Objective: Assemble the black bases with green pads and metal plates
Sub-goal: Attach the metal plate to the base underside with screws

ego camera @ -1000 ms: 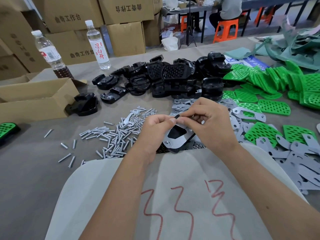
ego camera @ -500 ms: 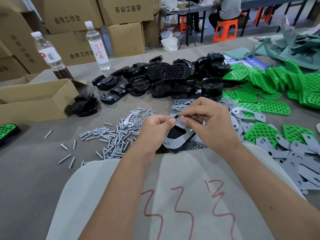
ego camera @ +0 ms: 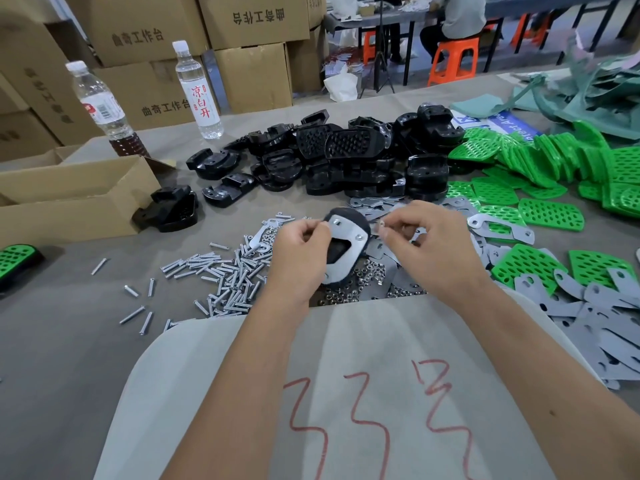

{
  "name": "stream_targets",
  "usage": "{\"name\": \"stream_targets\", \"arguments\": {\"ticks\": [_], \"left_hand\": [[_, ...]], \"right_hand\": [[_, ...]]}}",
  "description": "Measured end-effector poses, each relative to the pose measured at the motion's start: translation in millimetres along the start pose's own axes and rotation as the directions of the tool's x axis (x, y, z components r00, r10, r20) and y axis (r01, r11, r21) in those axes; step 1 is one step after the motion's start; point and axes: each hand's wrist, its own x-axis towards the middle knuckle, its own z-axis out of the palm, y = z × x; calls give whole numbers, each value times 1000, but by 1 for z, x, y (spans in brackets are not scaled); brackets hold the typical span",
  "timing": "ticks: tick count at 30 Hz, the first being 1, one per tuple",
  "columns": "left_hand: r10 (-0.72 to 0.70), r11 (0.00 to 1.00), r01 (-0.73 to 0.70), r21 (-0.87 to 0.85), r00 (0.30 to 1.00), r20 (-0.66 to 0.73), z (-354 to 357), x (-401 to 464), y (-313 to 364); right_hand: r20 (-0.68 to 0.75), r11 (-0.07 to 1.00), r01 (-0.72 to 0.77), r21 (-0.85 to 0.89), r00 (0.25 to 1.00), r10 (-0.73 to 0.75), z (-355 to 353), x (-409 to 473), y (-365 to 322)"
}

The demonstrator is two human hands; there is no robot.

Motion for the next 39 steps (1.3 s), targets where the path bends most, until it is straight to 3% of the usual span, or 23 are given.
{"name": "stream_targets", "arguments": {"ticks": [2,5,11,15,20,25,27,30,34,39], "left_hand": [[-2,999,-1,-37,997,-76,-4,3,-1],[-30,989,12,-145,992,-124,-8,7,0],[-156,922,123,-368,986,-59,-12,8,4],[-195,877,175,-447,981,2,-16,7,6],[-210,837,218,-502,975,74,-17,6,7],[-241,789,272,-551,962,130,-20,11,5],[-251,769,314,-557,949,190,-22,11,6],[-237,798,336,-500,938,252,-24,9,9],[-185,916,258,-306,951,246,-19,3,10],[-143,974,185,-130,949,280,-14,-4,10]], "right_hand": [[81,985,69,-160,995,-57,-1,0,0],[182,974,69,-215,983,-29,-5,0,-2],[295,954,113,-278,955,-27,-9,-2,-7],[408,913,170,-371,913,-4,6,-4,-14],[431,912,185,-365,902,-10,21,-4,-21],[316,956,115,-269,948,-26,20,-5,-18],[147,992,11,-126,989,8,16,-5,-16],[-44,987,-30,156,998,37,11,-2,-14],[-77,919,-14,394,996,48,11,-1,-17],[-53,929,65,363,997,-49,14,-3,-20]]}}
